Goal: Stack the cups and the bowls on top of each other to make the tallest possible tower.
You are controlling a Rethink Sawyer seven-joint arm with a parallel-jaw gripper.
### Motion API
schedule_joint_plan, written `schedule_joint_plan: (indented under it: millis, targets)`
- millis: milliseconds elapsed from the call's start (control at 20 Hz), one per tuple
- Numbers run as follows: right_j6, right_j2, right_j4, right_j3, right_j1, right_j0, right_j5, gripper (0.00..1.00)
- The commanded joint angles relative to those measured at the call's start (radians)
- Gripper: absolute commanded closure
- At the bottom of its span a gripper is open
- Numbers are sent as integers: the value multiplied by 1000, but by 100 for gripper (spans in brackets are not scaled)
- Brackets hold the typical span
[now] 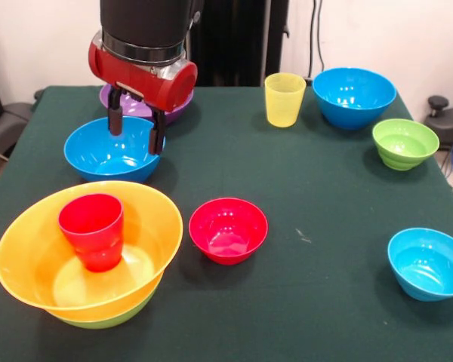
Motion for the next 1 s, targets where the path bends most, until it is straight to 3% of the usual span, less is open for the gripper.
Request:
schedule_joint_plan:
  millis: [50,600,1000]
  targets:
    - [16,24,-39,-64,40,0,266,0]
    - [199,-10,21,2,49,42,268,0]
    - [346,0,150,52,79,61,173,0]
